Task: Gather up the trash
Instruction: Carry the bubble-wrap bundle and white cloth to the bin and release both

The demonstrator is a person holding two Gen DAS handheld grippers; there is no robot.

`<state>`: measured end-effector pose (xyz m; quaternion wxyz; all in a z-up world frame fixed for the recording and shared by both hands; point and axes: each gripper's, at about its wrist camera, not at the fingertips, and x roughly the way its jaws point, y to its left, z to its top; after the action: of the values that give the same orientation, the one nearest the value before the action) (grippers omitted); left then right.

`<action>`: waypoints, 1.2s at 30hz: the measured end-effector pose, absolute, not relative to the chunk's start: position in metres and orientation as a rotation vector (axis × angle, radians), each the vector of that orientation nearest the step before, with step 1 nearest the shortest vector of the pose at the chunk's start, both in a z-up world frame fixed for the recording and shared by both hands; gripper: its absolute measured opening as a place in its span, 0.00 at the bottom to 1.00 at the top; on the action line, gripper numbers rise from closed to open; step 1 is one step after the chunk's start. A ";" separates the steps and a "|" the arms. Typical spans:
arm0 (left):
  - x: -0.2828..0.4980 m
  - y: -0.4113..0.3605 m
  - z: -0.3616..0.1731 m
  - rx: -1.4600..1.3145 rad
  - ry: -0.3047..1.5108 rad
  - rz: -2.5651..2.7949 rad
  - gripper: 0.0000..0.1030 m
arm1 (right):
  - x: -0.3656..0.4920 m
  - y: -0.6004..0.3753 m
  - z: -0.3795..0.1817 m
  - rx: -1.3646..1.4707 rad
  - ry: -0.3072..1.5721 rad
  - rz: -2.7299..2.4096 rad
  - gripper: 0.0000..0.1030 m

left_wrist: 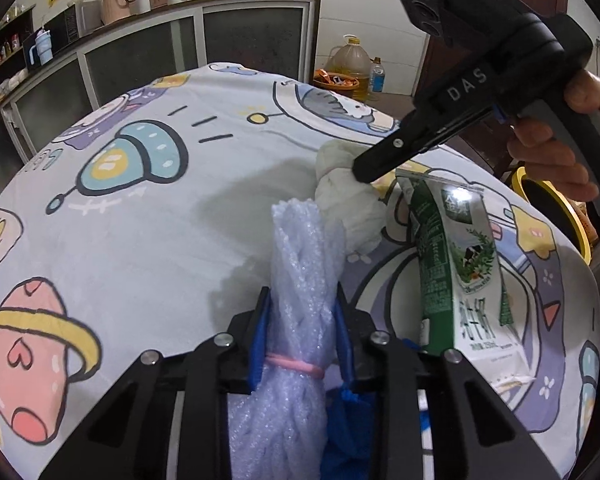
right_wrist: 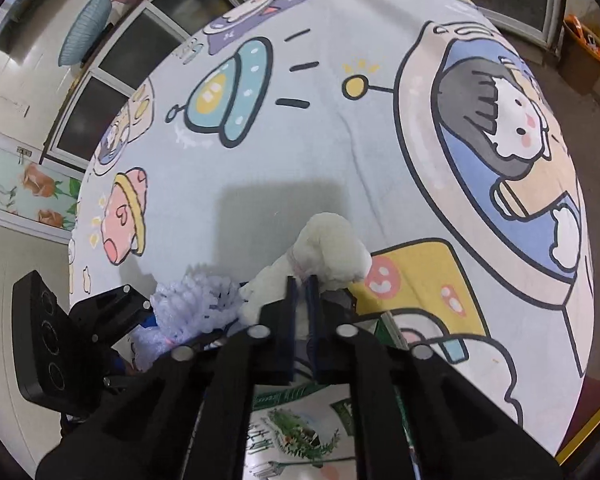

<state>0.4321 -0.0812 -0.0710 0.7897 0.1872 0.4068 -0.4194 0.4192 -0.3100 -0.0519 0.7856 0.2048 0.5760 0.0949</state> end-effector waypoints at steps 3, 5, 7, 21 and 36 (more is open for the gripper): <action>0.427 -0.069 -0.057 0.372 0.862 -0.890 0.26 | 0.410 -0.306 -0.039 0.445 1.209 0.235 0.02; 0.423 -0.059 -0.046 0.347 0.846 -0.872 0.26 | 0.403 -0.303 -0.030 0.455 1.190 0.250 0.02; 0.416 -0.044 -0.033 0.321 0.829 -0.848 0.26 | 0.395 -0.300 -0.019 0.448 1.167 0.266 0.02; 0.343 0.033 0.006 0.133 0.754 -0.661 0.26 | 0.303 -0.303 0.032 0.493 1.056 0.393 0.02; 0.250 0.008 0.010 0.047 0.693 -0.644 0.26 | 0.188 -0.356 0.028 0.561 0.986 0.393 0.02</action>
<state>0.2502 0.0085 0.0102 0.8901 0.0224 0.3335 -0.3099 0.1875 -0.3558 0.0280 0.8251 0.2640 0.4640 0.1850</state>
